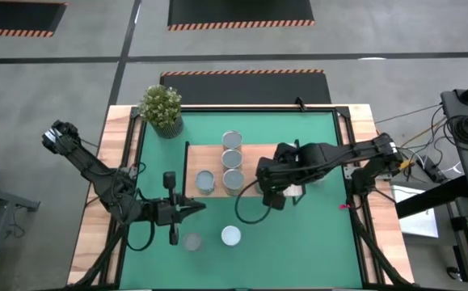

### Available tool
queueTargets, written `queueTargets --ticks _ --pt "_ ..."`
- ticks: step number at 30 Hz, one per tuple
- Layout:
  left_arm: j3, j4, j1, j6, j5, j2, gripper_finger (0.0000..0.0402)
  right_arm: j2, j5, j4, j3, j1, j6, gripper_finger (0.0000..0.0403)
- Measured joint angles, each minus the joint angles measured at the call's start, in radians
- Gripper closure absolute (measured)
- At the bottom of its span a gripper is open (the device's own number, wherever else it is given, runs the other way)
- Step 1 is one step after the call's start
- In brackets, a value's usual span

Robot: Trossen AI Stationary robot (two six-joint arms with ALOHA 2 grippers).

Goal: Pick and place cans onto a shelf
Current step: Put the canned of cherries on the shelf

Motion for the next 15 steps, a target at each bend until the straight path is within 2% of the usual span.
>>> queueTargets --ticks 10,15 --pt "0.0 0.001 0.0 -0.003 0.0 0.0 0.0402 -0.039 0.01 -0.03 0.118 0.004 0.011 0.0051" --pt "0.0 0.002 0.0 -0.032 0.0 0.0 0.0402 -0.106 0.082 -0.024 0.064 0.027 -0.008 0.0109"
